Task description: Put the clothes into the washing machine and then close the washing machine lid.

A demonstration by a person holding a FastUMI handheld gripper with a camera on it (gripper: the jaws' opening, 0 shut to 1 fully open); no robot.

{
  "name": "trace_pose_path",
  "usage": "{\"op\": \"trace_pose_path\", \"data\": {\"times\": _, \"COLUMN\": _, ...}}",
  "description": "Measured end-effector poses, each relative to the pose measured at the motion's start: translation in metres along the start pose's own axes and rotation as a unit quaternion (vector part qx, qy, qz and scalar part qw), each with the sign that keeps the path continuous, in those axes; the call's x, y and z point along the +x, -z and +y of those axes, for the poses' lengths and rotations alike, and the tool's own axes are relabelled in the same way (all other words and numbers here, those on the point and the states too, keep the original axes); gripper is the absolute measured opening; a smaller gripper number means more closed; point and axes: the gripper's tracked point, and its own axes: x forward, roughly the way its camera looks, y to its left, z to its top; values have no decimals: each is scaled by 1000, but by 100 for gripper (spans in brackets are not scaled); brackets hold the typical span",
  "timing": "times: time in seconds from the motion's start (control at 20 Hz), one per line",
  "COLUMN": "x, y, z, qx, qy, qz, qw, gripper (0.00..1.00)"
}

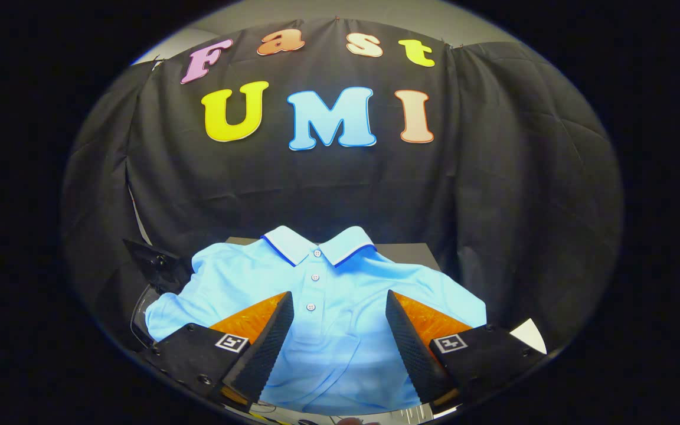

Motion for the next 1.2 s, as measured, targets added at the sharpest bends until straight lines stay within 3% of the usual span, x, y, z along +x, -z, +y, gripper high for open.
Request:
{"op": "trace_pose_path", "data": {"times": 0.4, "x": 26, "y": 37, "z": 27, "qx": -30, "qy": -32, "qz": 66, "qw": 997, "gripper": 98}}
{"op": "trace_pose_path", "data": {"times": 1.15, "x": 31, "y": 39, "z": 33, "qx": -36, "qy": -72, "qz": 83, "qw": 993, "gripper": 97}}
{"op": "trace_pose_path", "data": {"times": 1.2, "x": 31, "y": 37, "z": 33, "qx": -33, "qy": -77, "qz": 74, "qw": 994, "gripper": 79}}
